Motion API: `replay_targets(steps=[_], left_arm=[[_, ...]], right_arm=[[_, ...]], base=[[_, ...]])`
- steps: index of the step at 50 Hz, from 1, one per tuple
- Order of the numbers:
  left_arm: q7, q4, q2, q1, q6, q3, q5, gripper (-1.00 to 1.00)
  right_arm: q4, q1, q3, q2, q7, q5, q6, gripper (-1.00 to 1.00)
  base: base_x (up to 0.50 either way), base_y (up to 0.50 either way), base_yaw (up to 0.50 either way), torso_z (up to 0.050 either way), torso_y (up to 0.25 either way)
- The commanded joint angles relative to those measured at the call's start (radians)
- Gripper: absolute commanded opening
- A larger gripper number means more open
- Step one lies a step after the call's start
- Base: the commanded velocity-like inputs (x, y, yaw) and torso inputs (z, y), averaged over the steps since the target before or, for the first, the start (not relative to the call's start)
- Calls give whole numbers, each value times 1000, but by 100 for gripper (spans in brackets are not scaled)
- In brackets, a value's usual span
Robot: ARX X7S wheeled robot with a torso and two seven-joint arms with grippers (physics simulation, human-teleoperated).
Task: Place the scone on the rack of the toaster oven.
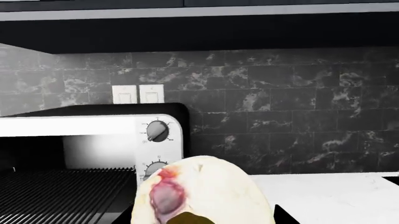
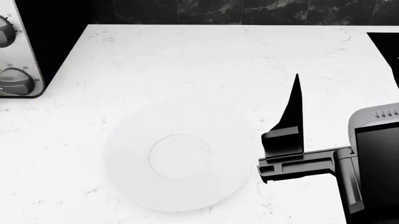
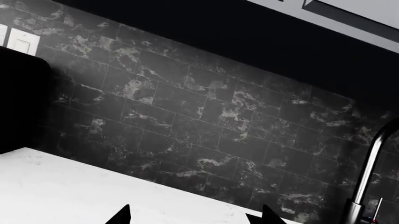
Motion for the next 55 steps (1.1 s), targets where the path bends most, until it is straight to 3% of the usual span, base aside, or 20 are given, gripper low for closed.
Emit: replay_targets(steps=[1, 8, 12, 20, 27, 31, 38, 43, 49, 55], left_arm=[[8, -76, 29, 159, -81, -276, -10, -100], [23, -148, 69, 251, -173, -418, 5, -100], [33, -195, 50, 250, -184, -411, 26, -100], [89, -320, -65, 108, -121, -133, 115, -100], [119, -441, -140, -159, -86, 187, 164, -100], [120, -530, -100, -343, -142, 354, 206, -100], [98, -633, -56, -539, -223, 476, 218, -100], [76, -750, 26, -726, -331, 601, 247, -100], [70, -848, 95, -850, -407, 684, 268, -100], [92, -914, 128, -880, -433, 724, 317, -100]], right_arm=[[18, -3, 23, -15, -23, -29, -16, 100], [10, -20, 44, -2, -18, -14, -24, 100], [11, -8, 34, -6, -14, -13, -20, 100], [11, -8, 28, -8, -15, -15, -24, 100], [11, -22, 30, -8, -21, -25, -38, 100], [13, -21, 19, -12, -27, -37, -42, 100], [13, -21, 20, -9, -26, -35, -45, 100], [13, -11, 14, -11, -23, -31, -43, 100], [7, -10, 27, -1, -13, -9, -41, 100], [5, -18, 32, 3, -15, -8, -49, 100]], base=[[0, 0, 0, 0, 0], [0, 0, 0, 0, 0], [0, 0, 0, 0, 0], [0, 0, 0, 0, 0], [0, 0, 0, 0, 1], [0, 0, 0, 0, 0], [0, 0, 0, 0, 0], [0, 0, 0, 0, 0], [0, 0, 0, 0, 0], [0, 0, 0, 0, 0]])
